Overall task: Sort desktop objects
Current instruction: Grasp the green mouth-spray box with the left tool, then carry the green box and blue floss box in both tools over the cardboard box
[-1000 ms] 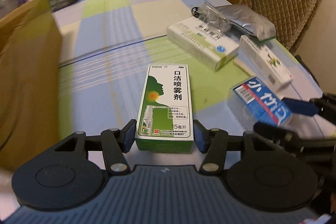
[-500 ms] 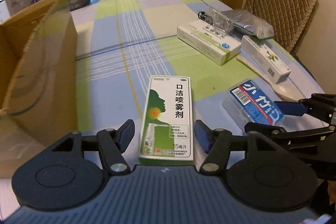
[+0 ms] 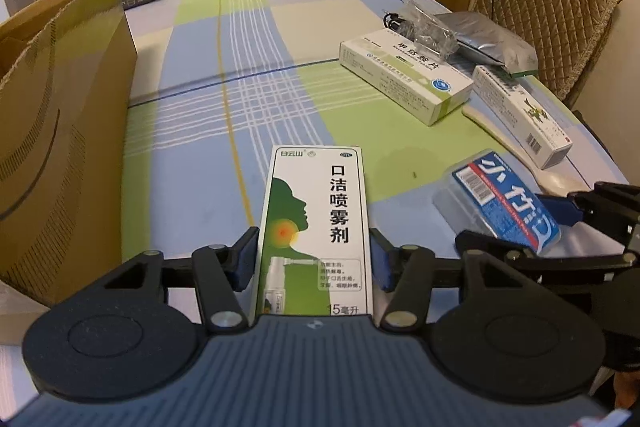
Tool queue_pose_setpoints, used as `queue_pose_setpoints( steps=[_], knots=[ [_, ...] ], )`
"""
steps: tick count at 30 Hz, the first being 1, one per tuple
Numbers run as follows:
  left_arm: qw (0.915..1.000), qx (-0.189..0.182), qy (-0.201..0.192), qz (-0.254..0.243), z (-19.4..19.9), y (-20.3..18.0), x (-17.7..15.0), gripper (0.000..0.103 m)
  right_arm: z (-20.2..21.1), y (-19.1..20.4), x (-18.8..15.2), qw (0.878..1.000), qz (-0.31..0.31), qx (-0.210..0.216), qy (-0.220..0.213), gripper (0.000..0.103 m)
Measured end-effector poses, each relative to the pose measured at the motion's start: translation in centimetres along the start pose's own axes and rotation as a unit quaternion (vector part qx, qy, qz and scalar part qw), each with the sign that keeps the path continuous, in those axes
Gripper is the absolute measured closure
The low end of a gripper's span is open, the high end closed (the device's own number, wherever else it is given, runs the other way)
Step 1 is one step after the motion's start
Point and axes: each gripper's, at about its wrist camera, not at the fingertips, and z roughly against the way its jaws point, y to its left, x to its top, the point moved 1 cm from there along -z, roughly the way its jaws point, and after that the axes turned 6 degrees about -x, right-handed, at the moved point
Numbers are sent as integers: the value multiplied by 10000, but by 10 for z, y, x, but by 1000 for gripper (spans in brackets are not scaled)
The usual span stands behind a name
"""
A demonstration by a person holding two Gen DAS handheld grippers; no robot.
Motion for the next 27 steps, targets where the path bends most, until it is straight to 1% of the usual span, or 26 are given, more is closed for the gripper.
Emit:
queue_pose_setpoints(
  steps=[3, 5, 8, 12, 19, 21, 23, 27],
  knots=[
    [10000, 15, 33, -36, 1, -2, 0, 52, 2, 0, 1, 10000, -44, -28, -37, 50],
    [10000, -33, 30, -75, 4, -5, 0, 53, 7, 1, 3, 9998, -30, -105, -154, 50],
    [9999, 10, -23, -104, 9, -8, -1, 53, 15, 0, 6, 9994, -81, -184, -286, 50],
    [10000, -7, -49, 35, 16, -5, -3, 53, 21, -1, 6, 9992, -124, -202, -329, 50],
    [9998, 31, -208, 4, 37, -3, -3, 53, 46, -7, 9, 9981, -405, -208, -406, 50],
    [9996, 74, -268, -22, 46, -3, -3, 53, 57, -5, 9, 9980, -429, -166, -436, 50],
    [9993, 97, -350, 59, 59, -2, -4, 53, 69, -1, 10, 9980, -380, -159, -479, 50],
    [9982, 152, -567, 112, 93, -4, -2, 53, 90, 8, 18, 9977, -340, -66, -588, 50]
  ],
)
